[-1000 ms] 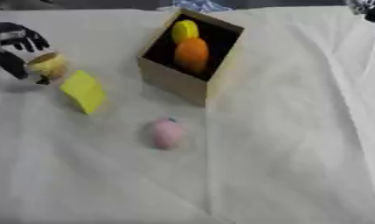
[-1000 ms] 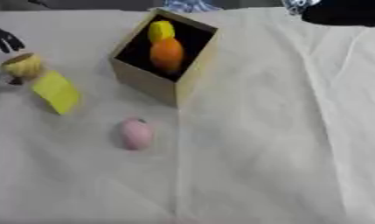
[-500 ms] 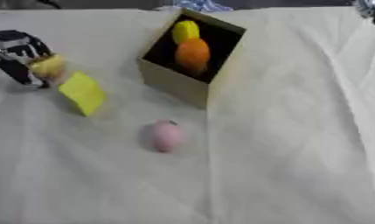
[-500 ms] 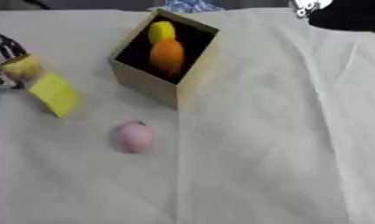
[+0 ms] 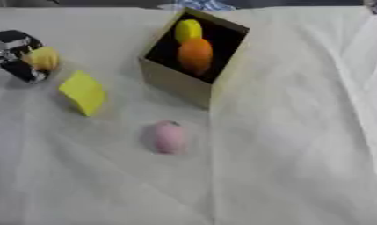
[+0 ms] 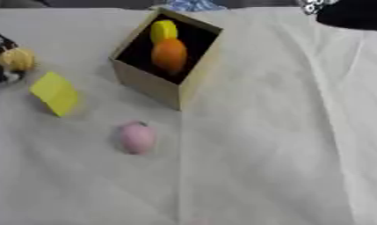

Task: Pick up objects on the table and place them in the box.

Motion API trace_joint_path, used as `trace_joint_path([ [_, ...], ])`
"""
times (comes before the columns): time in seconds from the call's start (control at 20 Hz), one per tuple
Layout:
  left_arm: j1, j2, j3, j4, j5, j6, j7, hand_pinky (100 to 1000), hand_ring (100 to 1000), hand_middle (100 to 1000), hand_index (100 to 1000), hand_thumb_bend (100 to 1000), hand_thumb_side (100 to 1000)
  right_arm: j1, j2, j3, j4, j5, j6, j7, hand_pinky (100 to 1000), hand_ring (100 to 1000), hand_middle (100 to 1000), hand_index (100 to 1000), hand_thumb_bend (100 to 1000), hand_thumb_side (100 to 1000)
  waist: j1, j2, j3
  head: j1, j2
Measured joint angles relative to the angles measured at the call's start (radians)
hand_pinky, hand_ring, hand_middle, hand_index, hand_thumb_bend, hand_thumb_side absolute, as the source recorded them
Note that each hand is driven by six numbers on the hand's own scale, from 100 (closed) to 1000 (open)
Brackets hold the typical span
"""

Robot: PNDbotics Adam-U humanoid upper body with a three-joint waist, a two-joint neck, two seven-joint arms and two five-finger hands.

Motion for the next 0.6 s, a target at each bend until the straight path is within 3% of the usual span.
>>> trace_joint_path([
  [0.3, -0.012, -0.005, -0.045, -0.203, 0.032, 0.012, 0.012, 767, 692, 643, 718, 188, 113, 0.005, 0.006, -0.001, 0.0, -0.004, 0.002, -0.002, 890, 693, 645, 786, 100, 422, 0.003, -0.006, -0.003, -0.001, 0.002],
  [0.6, -0.06, -0.086, -0.129, -0.436, 0.143, 0.011, -0.044, 765, 681, 634, 716, 181, 132, 0.015, 0.022, 0.0, 0.0, -0.015, 0.001, 0.01, 897, 701, 654, 792, 100, 480, 0.017, -0.013, -0.017, -0.001, 0.009],
])
